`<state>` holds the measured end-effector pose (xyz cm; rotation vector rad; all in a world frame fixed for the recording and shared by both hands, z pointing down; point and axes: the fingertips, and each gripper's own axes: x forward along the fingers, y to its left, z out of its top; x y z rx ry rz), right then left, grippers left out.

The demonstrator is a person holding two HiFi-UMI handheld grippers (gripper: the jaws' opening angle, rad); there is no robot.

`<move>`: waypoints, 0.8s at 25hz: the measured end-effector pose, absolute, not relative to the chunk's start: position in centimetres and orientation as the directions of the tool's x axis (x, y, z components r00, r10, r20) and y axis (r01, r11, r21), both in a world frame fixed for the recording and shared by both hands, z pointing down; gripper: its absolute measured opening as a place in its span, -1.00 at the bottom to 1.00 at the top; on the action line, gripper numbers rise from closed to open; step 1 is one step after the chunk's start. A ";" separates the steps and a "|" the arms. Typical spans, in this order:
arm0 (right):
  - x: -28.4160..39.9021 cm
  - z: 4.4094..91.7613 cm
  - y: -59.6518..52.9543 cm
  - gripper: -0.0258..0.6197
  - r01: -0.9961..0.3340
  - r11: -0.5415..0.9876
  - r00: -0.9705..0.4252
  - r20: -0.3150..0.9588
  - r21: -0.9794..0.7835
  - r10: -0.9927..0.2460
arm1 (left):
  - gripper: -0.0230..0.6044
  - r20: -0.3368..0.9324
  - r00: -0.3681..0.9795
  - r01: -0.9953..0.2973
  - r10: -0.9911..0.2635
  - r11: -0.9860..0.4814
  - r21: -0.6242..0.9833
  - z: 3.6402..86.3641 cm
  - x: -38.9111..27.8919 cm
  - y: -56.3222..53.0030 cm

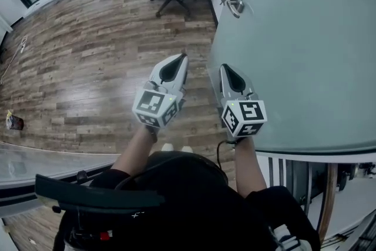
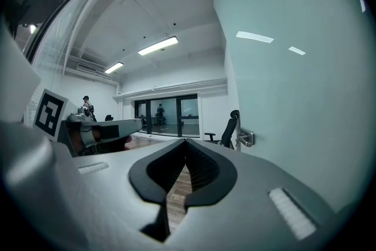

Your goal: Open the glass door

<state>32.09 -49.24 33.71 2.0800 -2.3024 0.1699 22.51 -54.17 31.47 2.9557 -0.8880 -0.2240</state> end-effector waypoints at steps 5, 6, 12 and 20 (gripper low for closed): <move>31.6 33.0 -49.0 -0.91 -0.994 0.080 -0.087 0.096 -0.077 -0.992 | -0.93 -0.114 0.839 -0.525 -0.532 -0.847 0.085 31.3 21.6 -53.8; 31.3 33.1 -49.1 -0.91 -0.993 0.081 -0.089 0.099 -0.083 -0.991 | -0.93 -0.112 0.839 -0.524 -0.532 -0.846 0.094 31.5 21.2 -53.8; 29.9 33.2 -49.1 -0.92 -0.992 0.078 -0.088 0.106 -0.096 -0.990 | -0.93 -0.113 0.840 -0.519 -0.531 -0.847 0.115 32.0 19.3 -54.5; 29.6 33.7 -49.1 -0.91 -0.994 0.051 -0.061 0.109 -0.092 -0.992 | -0.93 -0.112 0.853 -0.497 -0.509 -0.859 0.119 32.4 19.0 -55.4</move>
